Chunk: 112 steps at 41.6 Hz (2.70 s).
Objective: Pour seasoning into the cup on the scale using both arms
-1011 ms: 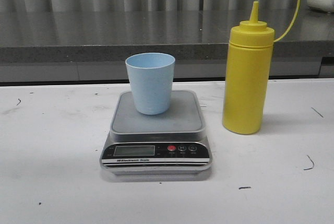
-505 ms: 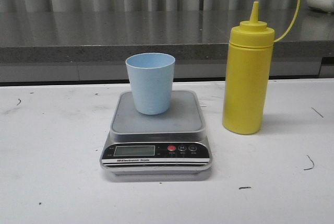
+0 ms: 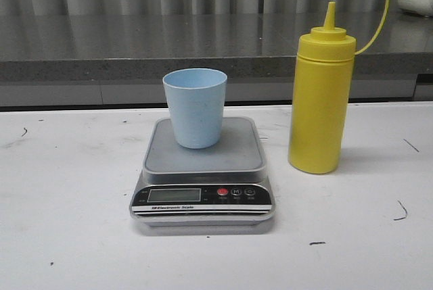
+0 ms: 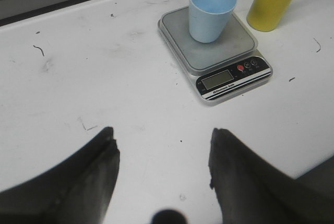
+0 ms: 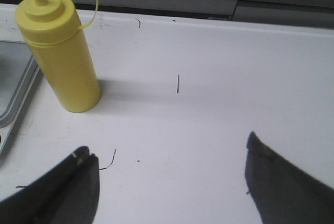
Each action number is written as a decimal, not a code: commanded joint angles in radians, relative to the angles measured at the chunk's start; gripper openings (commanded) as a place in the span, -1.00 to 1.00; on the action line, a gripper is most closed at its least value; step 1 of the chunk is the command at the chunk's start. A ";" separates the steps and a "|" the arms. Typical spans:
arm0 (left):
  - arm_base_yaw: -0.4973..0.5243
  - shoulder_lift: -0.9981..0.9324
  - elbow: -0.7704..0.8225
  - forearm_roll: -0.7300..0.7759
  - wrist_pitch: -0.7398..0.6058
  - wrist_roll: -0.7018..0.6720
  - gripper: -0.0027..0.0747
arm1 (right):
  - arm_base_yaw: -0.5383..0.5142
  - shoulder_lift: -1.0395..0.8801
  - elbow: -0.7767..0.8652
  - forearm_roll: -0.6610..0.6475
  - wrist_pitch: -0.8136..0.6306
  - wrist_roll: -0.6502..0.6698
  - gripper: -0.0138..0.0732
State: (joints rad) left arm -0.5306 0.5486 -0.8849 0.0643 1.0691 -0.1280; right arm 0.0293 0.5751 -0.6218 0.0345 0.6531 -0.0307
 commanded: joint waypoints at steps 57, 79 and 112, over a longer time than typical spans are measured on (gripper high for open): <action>0.002 0.003 -0.023 -0.002 -0.069 -0.010 0.08 | 0.246 0.501 -0.081 0.098 -0.330 -0.100 0.82; 0.002 0.003 -0.023 -0.002 -0.069 -0.010 0.07 | 0.356 0.809 0.156 0.142 -1.123 -0.085 0.82; 0.002 0.003 -0.023 -0.002 -0.069 -0.010 0.07 | 0.356 1.178 0.109 0.123 -1.709 0.049 0.82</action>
State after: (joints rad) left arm -0.5287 0.5486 -0.8849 0.0643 1.0691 -0.1302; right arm 0.3872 1.7696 -0.4737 0.1674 -0.9544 0.0152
